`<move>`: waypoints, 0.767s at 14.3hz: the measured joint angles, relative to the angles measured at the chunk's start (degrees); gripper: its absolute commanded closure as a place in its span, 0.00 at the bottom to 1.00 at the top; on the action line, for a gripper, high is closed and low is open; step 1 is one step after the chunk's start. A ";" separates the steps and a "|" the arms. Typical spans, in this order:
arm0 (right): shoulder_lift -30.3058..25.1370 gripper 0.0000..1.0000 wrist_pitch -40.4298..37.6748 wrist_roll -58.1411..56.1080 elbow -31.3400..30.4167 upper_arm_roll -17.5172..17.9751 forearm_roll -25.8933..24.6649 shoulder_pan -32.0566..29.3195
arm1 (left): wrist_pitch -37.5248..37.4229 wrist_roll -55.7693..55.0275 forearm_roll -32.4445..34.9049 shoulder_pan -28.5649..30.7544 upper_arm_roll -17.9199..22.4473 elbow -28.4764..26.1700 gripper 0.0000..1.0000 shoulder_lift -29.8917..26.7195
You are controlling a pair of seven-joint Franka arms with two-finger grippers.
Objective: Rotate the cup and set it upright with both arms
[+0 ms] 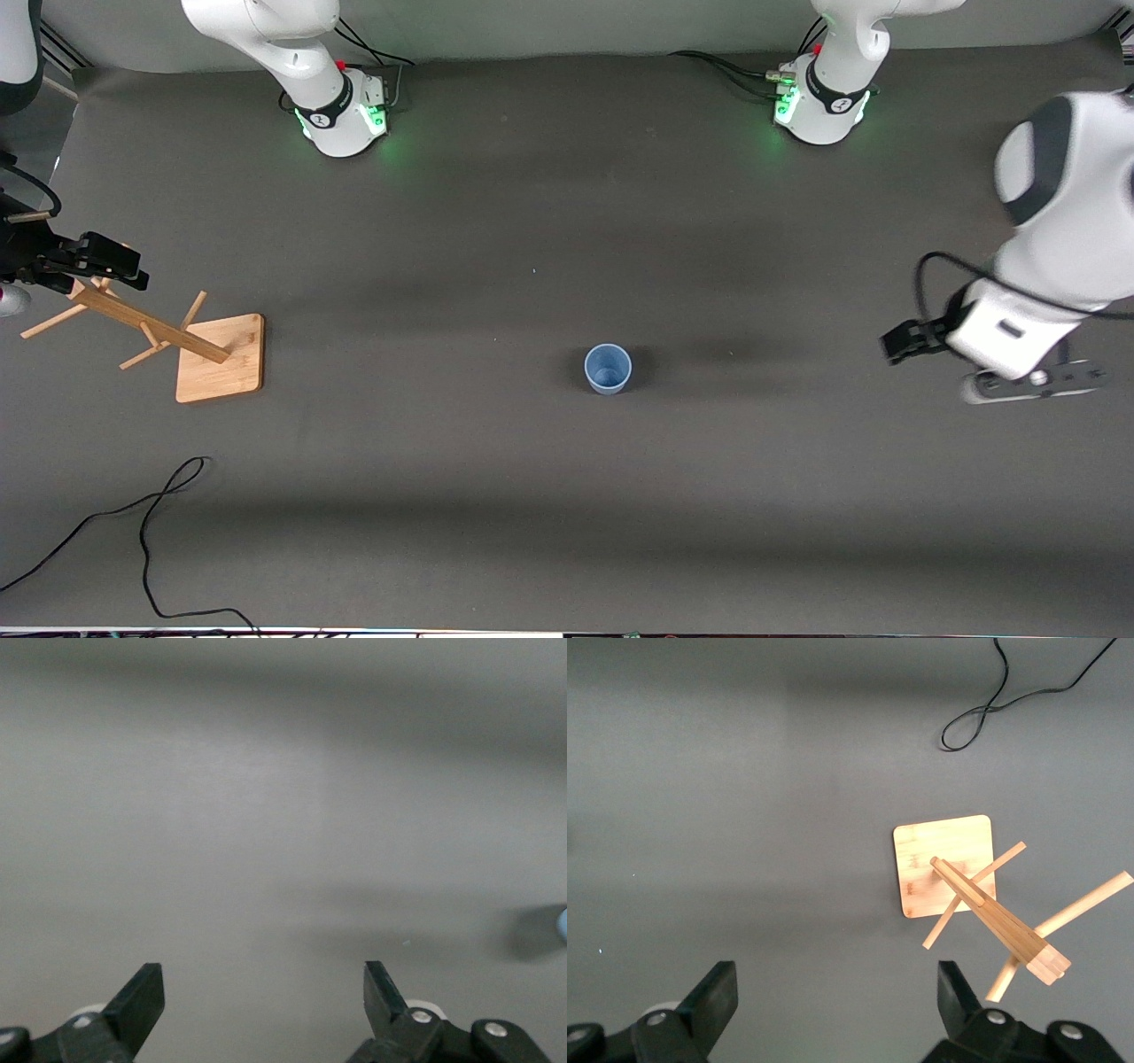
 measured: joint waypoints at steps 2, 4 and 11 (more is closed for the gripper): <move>0.00 0.00 0.00 0.00 0.01 0.00 0.00 0.00 | -0.25 4.52 -0.55 -5.95 8.95 -3.61 0.00 -3.86; 0.00 0.00 0.00 0.00 0.02 0.00 0.00 0.00 | 0.42 6.27 -0.65 -9.43 13.89 -9.24 0.00 -8.74; 0.00 0.00 0.00 0.00 0.02 0.00 0.00 0.00 | -3.22 7.36 -0.55 -7.71 15.55 -9.48 0.00 -12.27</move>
